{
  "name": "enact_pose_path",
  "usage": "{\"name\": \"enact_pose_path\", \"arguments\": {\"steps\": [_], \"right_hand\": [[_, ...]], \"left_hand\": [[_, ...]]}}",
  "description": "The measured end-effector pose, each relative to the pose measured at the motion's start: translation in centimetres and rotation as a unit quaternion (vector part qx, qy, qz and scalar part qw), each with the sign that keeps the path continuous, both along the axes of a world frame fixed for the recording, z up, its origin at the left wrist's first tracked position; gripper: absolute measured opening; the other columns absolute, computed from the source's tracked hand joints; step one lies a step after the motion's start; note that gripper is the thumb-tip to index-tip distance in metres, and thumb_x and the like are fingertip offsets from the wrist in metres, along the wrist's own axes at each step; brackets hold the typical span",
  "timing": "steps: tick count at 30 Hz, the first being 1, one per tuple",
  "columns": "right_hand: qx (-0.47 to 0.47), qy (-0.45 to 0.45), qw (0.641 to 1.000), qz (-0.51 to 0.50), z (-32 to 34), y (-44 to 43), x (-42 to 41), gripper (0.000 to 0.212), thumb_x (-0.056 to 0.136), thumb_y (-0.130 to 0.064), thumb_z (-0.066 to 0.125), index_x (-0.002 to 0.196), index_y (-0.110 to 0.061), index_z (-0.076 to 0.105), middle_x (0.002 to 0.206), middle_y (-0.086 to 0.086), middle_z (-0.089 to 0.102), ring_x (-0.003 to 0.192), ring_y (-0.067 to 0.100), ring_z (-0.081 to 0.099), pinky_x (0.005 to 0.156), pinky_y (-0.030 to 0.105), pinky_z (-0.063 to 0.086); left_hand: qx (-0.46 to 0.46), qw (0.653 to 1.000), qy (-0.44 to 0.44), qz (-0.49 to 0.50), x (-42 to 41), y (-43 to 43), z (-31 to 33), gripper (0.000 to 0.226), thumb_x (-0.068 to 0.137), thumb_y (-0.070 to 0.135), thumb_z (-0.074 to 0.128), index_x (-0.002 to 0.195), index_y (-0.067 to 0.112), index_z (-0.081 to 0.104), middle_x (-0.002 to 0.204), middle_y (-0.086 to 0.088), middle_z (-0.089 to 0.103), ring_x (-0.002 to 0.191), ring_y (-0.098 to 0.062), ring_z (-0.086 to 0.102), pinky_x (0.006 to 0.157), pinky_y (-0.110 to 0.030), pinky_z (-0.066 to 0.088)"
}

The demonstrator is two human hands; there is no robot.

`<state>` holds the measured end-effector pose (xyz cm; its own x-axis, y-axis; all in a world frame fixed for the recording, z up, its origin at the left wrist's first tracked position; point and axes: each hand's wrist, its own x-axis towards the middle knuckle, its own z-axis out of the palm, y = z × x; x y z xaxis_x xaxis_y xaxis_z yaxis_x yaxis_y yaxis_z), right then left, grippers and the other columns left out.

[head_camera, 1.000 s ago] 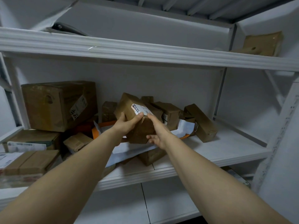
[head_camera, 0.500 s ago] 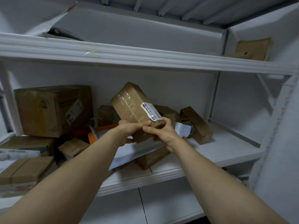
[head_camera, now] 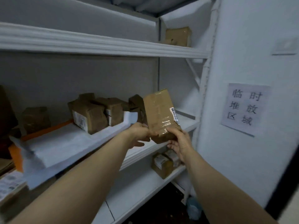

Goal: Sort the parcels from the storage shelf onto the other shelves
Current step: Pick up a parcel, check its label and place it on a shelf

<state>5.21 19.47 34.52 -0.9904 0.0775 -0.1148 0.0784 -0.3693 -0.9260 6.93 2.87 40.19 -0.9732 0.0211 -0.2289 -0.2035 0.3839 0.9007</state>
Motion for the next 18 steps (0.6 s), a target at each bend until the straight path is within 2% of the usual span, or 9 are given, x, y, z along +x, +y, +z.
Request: {"name": "enact_pose_path", "arguments": {"steps": [3,5,8,10,12,15,16,18], "right_hand": [[0.006,-0.053,0.994,-0.097,-2.7,4.1,-0.3,0.068,0.061,-0.032,0.087,0.117,-0.006,0.059,0.086,0.013,0.071,0.056,0.016,0.056,0.045,0.023,0.047],[0.029,-0.097,0.982,-0.160,-4.7,6.5,-0.7,0.076,0.052,-0.036,0.090,0.114,-0.003,0.059,0.087,0.014,0.070,0.054,0.017,0.057,0.042,0.022,0.047],[0.116,-0.156,0.966,-0.172,-7.8,8.9,-1.5,0.085,0.048,-0.033,0.093,0.116,0.001,0.054,0.087,0.016,0.069,0.052,0.018,0.059,0.040,0.022,0.046],[0.187,-0.191,0.955,-0.130,-10.3,9.8,-2.4,0.086,0.052,-0.030,0.092,0.121,0.002,0.050,0.090,0.016,0.066,0.056,0.020,0.062,0.043,0.024,0.048],[0.275,-0.208,0.936,-0.069,-13.0,10.0,-3.6,0.084,0.057,-0.028,0.090,0.122,0.000,0.045,0.094,0.014,0.062,0.060,0.020,0.061,0.043,0.025,0.047],[0.360,-0.204,0.910,0.029,-16.9,8.9,-5.9,0.086,0.059,-0.030,0.089,0.128,-0.011,0.040,0.102,0.008,0.059,0.078,0.021,0.063,0.043,0.024,0.048],[0.382,-0.201,0.900,0.063,-18.0,8.4,-6.7,0.091,0.056,-0.032,0.089,0.131,-0.017,0.040,0.108,0.007,0.060,0.087,0.024,0.064,0.050,0.028,0.054],[0.428,-0.178,0.878,0.119,-20.3,7.1,-8.7,0.088,0.056,-0.033,0.087,0.134,-0.027,0.044,0.119,0.006,0.060,0.101,0.027,0.062,0.074,0.037,0.059]], "left_hand": [[-0.032,0.997,-0.047,-0.058,-0.9,4.0,-1.9,0.010,0.086,0.018,0.067,0.092,0.009,0.068,0.093,-0.007,0.064,0.086,-0.018,0.059,0.071,-0.029,0.046],[-0.050,0.994,-0.066,-0.068,-1.7,6.0,-3.7,0.016,0.087,0.013,0.065,0.101,0.006,0.068,0.093,-0.010,0.062,0.083,-0.020,0.057,0.064,-0.027,0.043],[-0.082,0.991,-0.085,-0.067,-2.8,7.3,-6.7,0.015,0.087,0.011,0.063,0.101,0.010,0.066,0.093,-0.008,0.062,0.080,-0.017,0.058,0.068,-0.030,0.042],[-0.096,0.989,-0.102,-0.052,-4.0,7.6,-9.4,0.016,0.087,0.007,0.059,0.102,0.012,0.064,0.094,-0.008,0.063,0.083,-0.018,0.059,0.068,-0.030,0.041],[-0.116,0.983,-0.134,-0.045,-5.4,7.9,-12.1,0.022,0.088,0.008,0.057,0.110,0.009,0.063,0.100,-0.007,0.066,0.092,-0.017,0.064,0.077,-0.033,0.044],[-0.121,0.975,-0.187,-0.027,-7.2,8.1,-16.1,0.021,0.091,0.010,0.055,0.109,0.008,0.063,0.097,-0.006,0.065,0.093,-0.017,0.063,0.076,-0.032,0.042],[-0.112,0.973,-0.203,-0.017,-7.7,8.1,-17.4,0.016,0.091,0.012,0.055,0.104,0.009,0.064,0.093,-0.005,0.064,0.088,-0.017,0.061,0.075,-0.032,0.041],[-0.072,0.970,-0.231,0.014,-8.5,8.3,-19.5,0.009,0.093,0.020,0.054,0.095,0.015,0.061,0.086,-0.002,0.061,0.080,-0.016,0.056,0.074,-0.029,0.042]]}}
